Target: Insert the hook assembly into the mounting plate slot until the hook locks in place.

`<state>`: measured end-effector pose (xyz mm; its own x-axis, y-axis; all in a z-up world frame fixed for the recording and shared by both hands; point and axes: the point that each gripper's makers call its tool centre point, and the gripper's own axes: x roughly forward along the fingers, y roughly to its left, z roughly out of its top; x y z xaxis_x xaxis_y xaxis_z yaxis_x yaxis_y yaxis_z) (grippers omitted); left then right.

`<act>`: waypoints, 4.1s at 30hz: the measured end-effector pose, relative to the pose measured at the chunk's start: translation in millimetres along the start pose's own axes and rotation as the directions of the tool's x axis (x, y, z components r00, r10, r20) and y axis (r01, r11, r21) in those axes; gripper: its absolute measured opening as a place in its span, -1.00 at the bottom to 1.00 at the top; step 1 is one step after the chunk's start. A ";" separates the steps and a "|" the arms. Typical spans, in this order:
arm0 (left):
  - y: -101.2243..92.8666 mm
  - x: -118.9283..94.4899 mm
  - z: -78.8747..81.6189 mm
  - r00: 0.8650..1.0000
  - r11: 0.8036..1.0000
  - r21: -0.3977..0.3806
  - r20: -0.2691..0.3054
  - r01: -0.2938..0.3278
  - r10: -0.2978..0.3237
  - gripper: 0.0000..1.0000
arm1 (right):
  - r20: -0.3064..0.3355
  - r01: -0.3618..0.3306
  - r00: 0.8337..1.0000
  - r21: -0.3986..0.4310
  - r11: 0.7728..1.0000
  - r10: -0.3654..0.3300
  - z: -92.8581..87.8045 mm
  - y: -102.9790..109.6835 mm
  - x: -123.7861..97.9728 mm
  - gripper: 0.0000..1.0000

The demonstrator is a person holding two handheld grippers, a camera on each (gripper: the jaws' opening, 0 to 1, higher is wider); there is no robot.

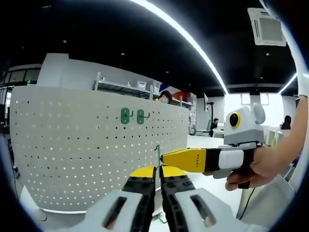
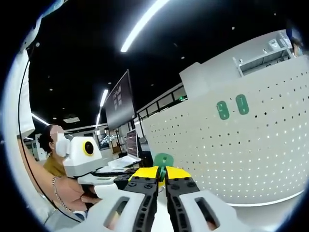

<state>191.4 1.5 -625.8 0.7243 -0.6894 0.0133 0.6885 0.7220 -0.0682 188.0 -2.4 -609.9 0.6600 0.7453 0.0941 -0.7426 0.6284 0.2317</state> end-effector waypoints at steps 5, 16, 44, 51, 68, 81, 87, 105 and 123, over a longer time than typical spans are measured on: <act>-0.2 -0.4 -1.5 1.000 1.000 -0.003 -0.004 -0.001 0.001 -0.95 | -0.002 0.004 1.000 0.003 1.000 -0.004 -1.6 -0.4 -0.3 -0.97; -1.6 1.3 -1.7 1.000 1.000 -0.002 -0.004 0.008 -0.008 -0.93 | 0.008 0.002 1.000 0.027 1.000 -0.002 -1.3 -3.4 -1.5 -0.99; 5.2 4.8 -25.5 0.994 1.000 0.013 -0.109 -0.002 0.003 0.57 | 0.005 0.000 1.000 0.058 0.998 -0.001 -2.4 -6.6 -4.7 -0.99; 6.4 3.0 -27.9 0.993 1.000 0.007 -0.117 -0.003 0.004 0.57 | -0.011 0.014 1.000 -0.009 1.000 -0.014 -1.5 -4.9 -5.0 -0.99; 6.4 2.1 -32.9 0.991 1.000 0.002 -0.132 0.000 0.000 0.53 | -0.026 0.164 0.984 -0.239 0.957 -0.175 8.0 -31.5 -13.7 -0.99; 7.9 -1.0 -45.8 0.986 1.000 0.007 -0.168 0.004 -0.003 0.53 | 0.011 0.242 0.969 -0.219 0.945 -0.246 33.7 -74.3 -23.0 -0.99; 8.3 -5.6 -54.7 0.982 1.000 0.001 -0.191 0.008 -0.008 0.50 | 0.031 0.277 0.961 -0.207 0.938 -0.277 46.9 -93.3 -25.7 -0.99; 8.2 -22.6 -74.7 0.964 0.999 -0.006 -0.263 0.036 -0.036 0.50 | 0.082 0.356 0.935 -0.185 0.916 -0.346 77.3 -135.6 -28.6 -0.99; 11.2 -39.3 -89.3 0.946 0.998 0.019 -0.321 0.053 -0.045 0.47 | 0.111 0.422 0.906 -0.200 0.884 -0.407 96.2 -166.8 -21.3 -0.99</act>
<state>167.3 31.5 -716.2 0.6424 -0.7032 -0.3047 0.7267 0.6852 -0.0489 308.7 -144.5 -557.4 0.9135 0.3948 0.0983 -0.4009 0.9147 0.0511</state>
